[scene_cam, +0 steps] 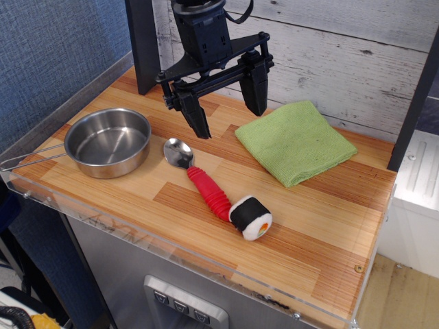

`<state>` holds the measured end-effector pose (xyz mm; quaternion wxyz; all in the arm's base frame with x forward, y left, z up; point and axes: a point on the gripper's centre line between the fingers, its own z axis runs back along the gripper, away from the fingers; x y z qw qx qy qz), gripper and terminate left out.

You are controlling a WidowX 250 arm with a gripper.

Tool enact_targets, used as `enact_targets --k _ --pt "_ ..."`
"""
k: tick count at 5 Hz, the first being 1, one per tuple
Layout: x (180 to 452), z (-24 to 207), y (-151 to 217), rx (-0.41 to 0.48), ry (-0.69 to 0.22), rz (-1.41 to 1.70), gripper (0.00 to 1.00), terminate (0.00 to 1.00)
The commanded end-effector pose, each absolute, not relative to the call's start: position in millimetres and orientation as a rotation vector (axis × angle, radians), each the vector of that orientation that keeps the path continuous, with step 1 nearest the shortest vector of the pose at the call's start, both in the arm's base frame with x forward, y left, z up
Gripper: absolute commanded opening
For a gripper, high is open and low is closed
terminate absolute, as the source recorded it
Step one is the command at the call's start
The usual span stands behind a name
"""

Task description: Move the green towel behind the metal pot.

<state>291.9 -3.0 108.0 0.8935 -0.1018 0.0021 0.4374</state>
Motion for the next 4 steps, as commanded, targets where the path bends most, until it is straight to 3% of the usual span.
enact_targets --k 1,2,3,4 --pt "292 108 -3 -0.211 0.004 0.907 1.00 0.00" --pt "325 123 -17 -0.219 -0.074 0.803 1.00 0.00" --pt "360 144 -28 -0.171 -0.172 0.680 1.00 0.00" --pt "386 151 -37 -0.156 -0.189 0.576 1.00 0.00"
